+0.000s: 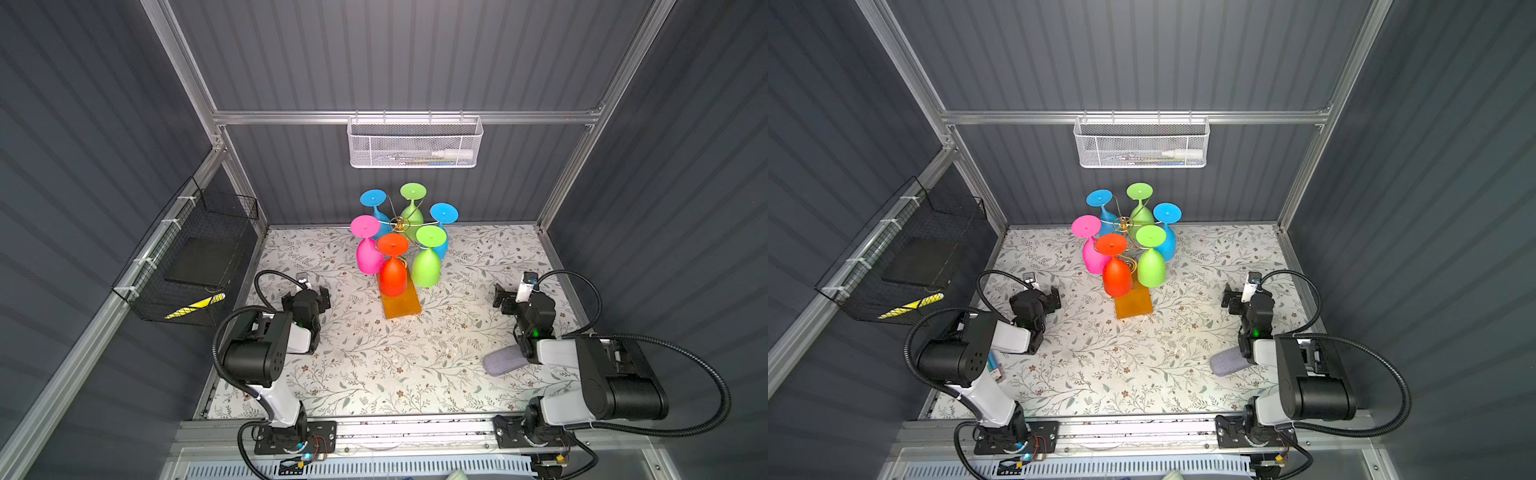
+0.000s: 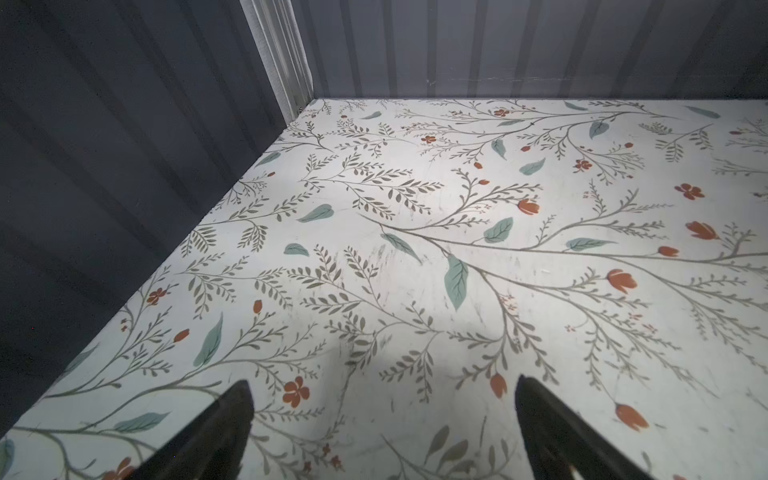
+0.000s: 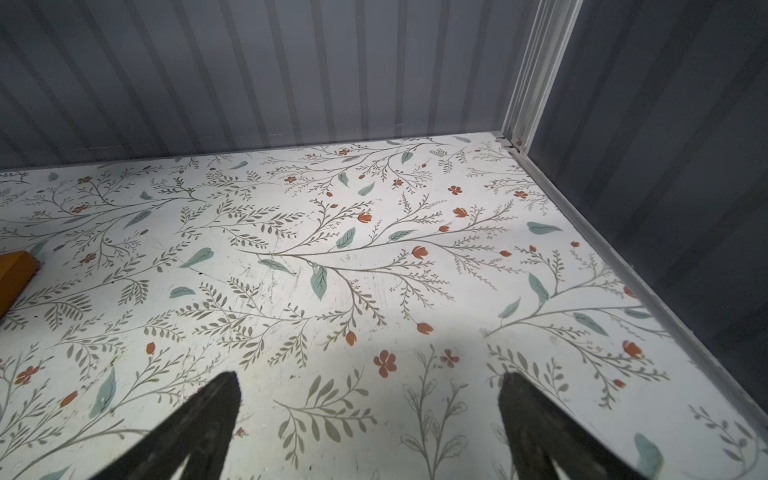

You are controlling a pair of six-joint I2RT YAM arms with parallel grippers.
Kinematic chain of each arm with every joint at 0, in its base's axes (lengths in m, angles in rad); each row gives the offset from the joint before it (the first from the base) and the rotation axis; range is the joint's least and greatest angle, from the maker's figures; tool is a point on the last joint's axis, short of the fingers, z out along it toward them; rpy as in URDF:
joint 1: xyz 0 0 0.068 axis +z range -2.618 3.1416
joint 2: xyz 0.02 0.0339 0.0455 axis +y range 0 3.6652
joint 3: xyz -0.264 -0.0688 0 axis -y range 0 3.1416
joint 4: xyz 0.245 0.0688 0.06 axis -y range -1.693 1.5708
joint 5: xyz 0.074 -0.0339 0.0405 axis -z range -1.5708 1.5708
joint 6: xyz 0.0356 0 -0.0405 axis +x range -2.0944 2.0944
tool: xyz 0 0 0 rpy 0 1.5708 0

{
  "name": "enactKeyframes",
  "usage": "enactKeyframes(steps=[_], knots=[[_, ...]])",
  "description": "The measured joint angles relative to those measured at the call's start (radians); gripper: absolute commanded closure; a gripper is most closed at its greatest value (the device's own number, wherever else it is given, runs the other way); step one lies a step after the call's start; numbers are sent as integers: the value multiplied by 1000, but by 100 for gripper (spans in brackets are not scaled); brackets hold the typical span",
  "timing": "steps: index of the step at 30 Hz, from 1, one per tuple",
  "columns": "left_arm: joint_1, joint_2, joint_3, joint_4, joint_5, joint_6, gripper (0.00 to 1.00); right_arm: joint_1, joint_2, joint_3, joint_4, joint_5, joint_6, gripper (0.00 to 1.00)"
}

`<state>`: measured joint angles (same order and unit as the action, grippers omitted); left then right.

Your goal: Take the wine glass off the wine glass rack

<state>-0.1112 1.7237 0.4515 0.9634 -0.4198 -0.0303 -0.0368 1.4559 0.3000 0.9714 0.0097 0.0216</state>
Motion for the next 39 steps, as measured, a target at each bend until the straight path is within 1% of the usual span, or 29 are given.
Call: enactKeyframes(steps=[26, 28, 30, 32, 34, 35, 37, 39], knots=[[0, 0, 0, 0, 0, 0, 0, -1, 0, 2, 0, -3, 1, 1], [0, 0, 0, 0, -4, 0, 0, 0, -5, 2, -5, 10, 4, 1], [0, -11, -9, -2, -8, -4, 0, 2, -52, 4, -68, 40, 12, 1], [0, -32, -47, 37, -8, -3, 0, 5, -159, 42, -207, 69, 31, 1], [-2, -51, -97, 85, -18, -3, 0, 5, -256, 122, -328, 84, 74, 1], [-6, -71, -116, 77, -36, -8, 0, 5, -302, 181, -383, 86, 113, 1], [-8, -143, -123, 8, -81, -25, 0, 5, -366, 275, -447, 87, 202, 1], [-10, -257, -89, -116, -129, -55, 0, 5, -418, 326, -478, 71, 291, 1]])
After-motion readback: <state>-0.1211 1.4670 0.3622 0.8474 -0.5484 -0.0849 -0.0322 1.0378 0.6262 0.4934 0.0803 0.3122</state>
